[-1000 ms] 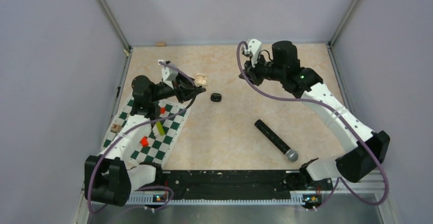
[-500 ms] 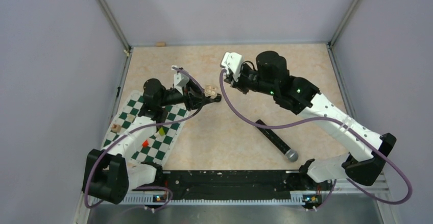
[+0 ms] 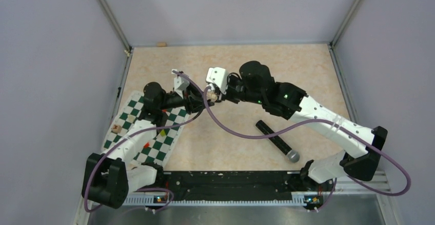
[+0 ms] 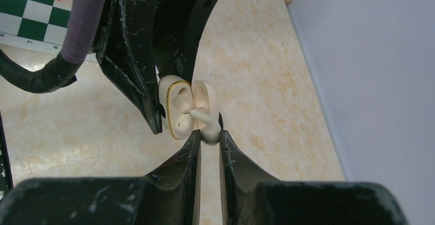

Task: Insert the wireless bluetooth earbuds into the charging case
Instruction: Place the earbud in the charging case.

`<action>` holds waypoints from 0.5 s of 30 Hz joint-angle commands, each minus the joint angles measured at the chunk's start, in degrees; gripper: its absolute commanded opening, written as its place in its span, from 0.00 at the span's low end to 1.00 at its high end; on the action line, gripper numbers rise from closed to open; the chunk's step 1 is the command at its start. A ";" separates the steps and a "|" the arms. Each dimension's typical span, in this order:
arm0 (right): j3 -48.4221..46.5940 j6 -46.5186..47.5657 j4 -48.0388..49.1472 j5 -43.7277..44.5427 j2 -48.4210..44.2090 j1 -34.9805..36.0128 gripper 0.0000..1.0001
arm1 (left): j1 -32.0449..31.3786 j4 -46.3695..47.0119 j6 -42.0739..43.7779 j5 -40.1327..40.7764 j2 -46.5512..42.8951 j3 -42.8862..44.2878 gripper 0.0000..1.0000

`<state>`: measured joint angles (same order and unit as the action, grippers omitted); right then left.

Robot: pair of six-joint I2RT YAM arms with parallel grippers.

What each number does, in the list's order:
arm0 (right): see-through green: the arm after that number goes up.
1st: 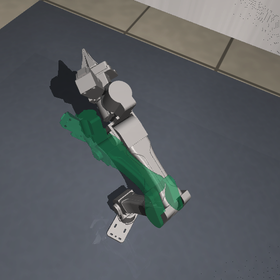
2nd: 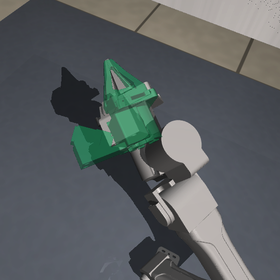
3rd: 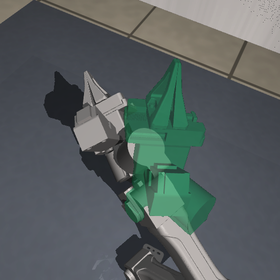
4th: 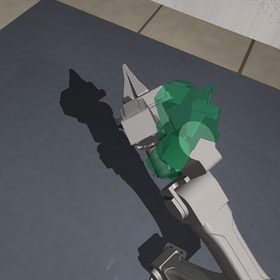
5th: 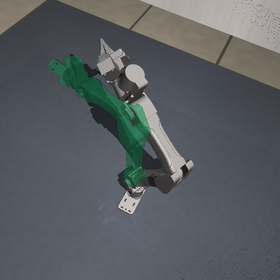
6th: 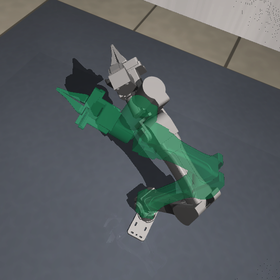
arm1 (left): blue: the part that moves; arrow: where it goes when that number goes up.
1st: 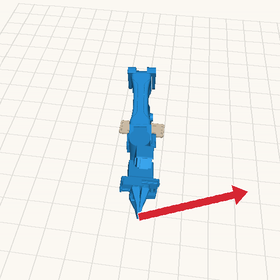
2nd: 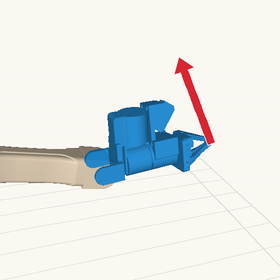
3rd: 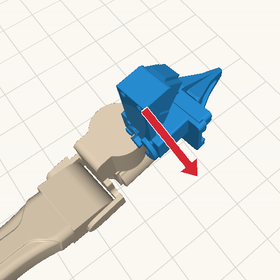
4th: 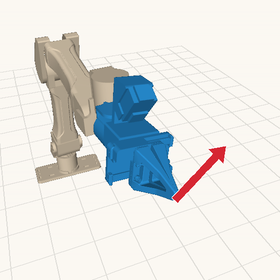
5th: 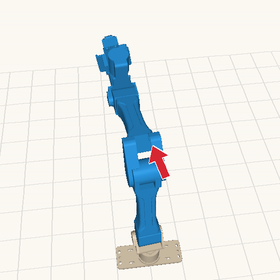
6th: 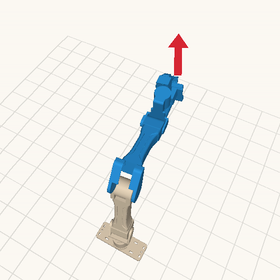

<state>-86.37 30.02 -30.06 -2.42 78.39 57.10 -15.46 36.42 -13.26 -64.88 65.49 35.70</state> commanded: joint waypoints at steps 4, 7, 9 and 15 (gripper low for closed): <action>-2.84 1.21 0.70 3.39 1.91 2.82 0.08 | 0.00 2.62 0.86 0.48 -1.42 -0.54 0.00; -3.14 1.42 0.80 4.14 2.43 3.38 0.08 | 0.04 2.66 0.95 0.59 -1.52 -0.77 0.00; -3.32 1.58 0.90 4.78 2.79 3.83 0.08 | 0.01 2.62 0.95 0.61 -1.52 -0.80 0.00; -3.75 1.73 1.08 5.93 3.65 4.92 0.08 | 0.00 2.67 0.95 0.70 -1.50 -0.72 0.00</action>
<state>-86.80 31.40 -30.02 1.80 81.56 60.62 -15.46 36.42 -13.23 -64.62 65.41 35.33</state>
